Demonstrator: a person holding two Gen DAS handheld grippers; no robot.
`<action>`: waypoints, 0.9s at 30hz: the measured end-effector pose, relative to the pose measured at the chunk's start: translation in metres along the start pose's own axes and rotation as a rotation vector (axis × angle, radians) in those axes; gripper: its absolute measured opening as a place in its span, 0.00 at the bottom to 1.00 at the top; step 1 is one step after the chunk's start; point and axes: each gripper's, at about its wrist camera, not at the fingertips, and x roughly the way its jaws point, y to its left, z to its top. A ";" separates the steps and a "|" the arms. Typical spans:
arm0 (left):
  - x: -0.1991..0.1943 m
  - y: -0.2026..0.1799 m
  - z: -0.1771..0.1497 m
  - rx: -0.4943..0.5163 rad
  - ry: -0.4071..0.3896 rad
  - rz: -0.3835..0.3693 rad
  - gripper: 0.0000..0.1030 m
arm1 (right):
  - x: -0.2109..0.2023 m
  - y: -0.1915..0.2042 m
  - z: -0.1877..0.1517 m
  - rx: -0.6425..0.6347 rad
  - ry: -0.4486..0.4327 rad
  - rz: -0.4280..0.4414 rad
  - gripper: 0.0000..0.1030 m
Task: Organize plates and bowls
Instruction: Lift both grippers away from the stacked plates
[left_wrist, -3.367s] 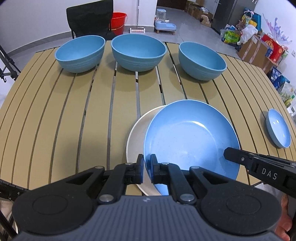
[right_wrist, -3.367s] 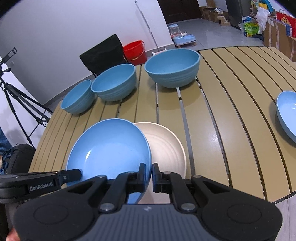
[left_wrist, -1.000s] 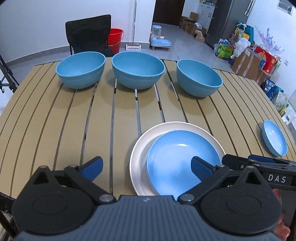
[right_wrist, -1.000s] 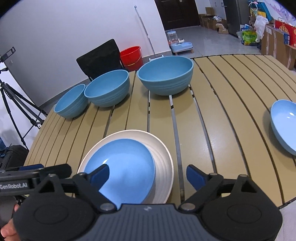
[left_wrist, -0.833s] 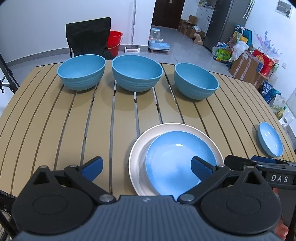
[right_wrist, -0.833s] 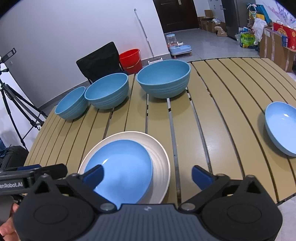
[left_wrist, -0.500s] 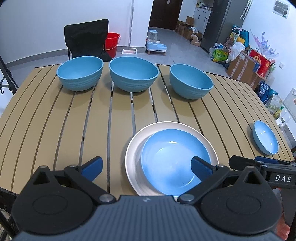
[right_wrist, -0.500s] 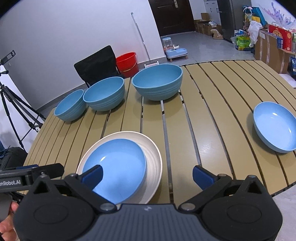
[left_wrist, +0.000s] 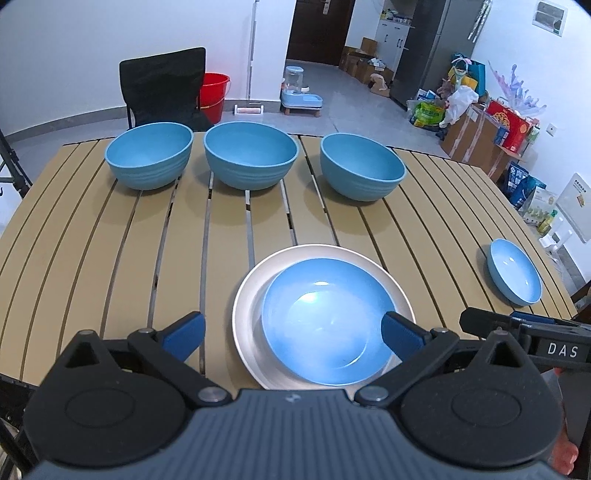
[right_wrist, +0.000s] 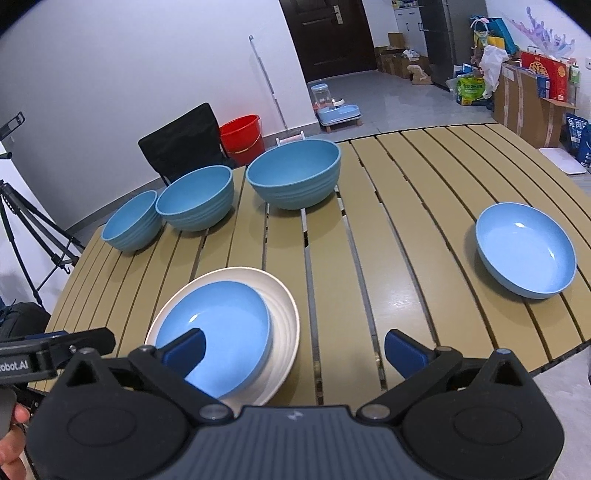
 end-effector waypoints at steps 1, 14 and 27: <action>0.000 -0.002 0.000 0.002 0.000 -0.001 1.00 | -0.001 -0.002 0.000 0.003 -0.002 -0.002 1.00; 0.010 -0.031 0.006 0.020 0.015 -0.043 1.00 | -0.018 -0.032 0.003 0.037 -0.045 -0.054 1.00; 0.030 -0.081 0.014 0.068 0.034 -0.071 1.00 | -0.027 -0.074 0.011 0.069 -0.071 -0.114 1.00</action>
